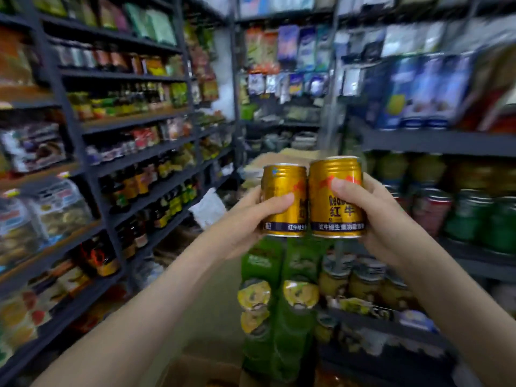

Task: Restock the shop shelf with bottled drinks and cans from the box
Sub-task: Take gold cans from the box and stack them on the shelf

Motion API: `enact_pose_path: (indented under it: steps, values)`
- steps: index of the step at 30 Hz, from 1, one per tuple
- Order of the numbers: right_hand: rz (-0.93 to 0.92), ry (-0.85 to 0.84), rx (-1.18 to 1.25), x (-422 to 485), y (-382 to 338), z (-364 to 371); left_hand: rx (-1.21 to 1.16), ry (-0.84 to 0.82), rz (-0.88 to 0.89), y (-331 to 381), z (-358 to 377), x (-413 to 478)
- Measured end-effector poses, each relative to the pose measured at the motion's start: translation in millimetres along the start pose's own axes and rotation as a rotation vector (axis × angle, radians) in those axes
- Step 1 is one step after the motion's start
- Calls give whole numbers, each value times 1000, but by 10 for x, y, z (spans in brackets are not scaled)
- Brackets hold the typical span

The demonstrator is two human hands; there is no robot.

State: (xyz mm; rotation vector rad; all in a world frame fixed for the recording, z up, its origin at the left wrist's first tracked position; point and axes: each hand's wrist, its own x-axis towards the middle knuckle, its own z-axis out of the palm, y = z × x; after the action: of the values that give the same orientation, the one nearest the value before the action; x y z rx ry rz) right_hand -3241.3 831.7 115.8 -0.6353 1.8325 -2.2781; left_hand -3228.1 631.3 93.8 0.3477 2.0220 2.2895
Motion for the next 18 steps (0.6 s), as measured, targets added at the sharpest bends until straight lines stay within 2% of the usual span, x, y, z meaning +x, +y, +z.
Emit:
enact_pose_path:
  steps: [5, 9, 18]
  values:
    - [-117, 223, -118, -740, -699, -1289, -26, -153, 119, 33, 1650, 475]
    - [-167, 323, -228, -1346, -1195, -2192, -20, -270, 178, 74, 2811, 770]
    - [-207, 569, -325, -2021, -1894, -3687, 22, -521, 215, 296, 4609, 1445]
